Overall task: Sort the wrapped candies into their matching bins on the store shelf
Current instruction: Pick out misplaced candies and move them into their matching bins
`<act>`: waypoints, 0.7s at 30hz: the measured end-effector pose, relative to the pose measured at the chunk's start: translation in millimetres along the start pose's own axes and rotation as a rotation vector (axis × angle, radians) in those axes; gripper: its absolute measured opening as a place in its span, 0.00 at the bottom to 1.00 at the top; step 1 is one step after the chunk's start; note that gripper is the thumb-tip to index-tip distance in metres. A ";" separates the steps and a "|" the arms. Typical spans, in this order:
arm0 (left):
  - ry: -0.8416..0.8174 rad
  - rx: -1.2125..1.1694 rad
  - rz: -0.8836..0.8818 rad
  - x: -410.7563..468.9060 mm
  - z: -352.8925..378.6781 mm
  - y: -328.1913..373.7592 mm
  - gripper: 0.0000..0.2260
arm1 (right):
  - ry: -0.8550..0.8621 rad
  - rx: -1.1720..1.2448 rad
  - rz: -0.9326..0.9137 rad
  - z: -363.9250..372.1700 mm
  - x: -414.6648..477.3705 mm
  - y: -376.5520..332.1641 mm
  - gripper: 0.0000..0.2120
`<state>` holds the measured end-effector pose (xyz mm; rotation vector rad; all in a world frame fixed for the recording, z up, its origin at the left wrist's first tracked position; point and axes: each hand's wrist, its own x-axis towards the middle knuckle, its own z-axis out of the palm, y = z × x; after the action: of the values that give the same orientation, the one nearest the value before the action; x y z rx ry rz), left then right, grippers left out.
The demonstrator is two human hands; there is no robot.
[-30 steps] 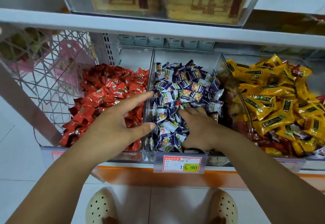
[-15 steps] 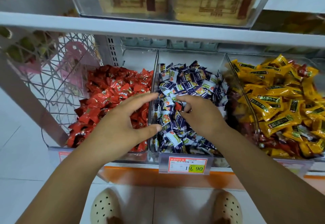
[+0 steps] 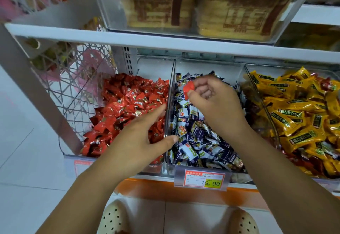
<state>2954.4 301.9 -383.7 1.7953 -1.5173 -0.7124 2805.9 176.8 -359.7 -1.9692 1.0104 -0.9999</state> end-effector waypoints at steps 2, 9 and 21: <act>-0.002 0.039 0.012 -3.6 0.0 -0.5 0.30 | -0.014 0.126 -0.017 14.2 9.1 -10.5 0.06; 0.001 0.076 0.000 -5.4 -2.3 -2.9 0.32 | -0.330 -0.144 0.335 -15.6 20.0 -10.3 0.08; 0.018 0.094 0.047 -3.0 3.9 -1.4 0.33 | -0.798 -0.761 0.343 -9.2 -15.7 49.2 0.46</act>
<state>2951.8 304.4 -387.3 1.8227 -1.5995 -0.6098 2775.9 166.0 -401.3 -2.3256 1.2583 0.4410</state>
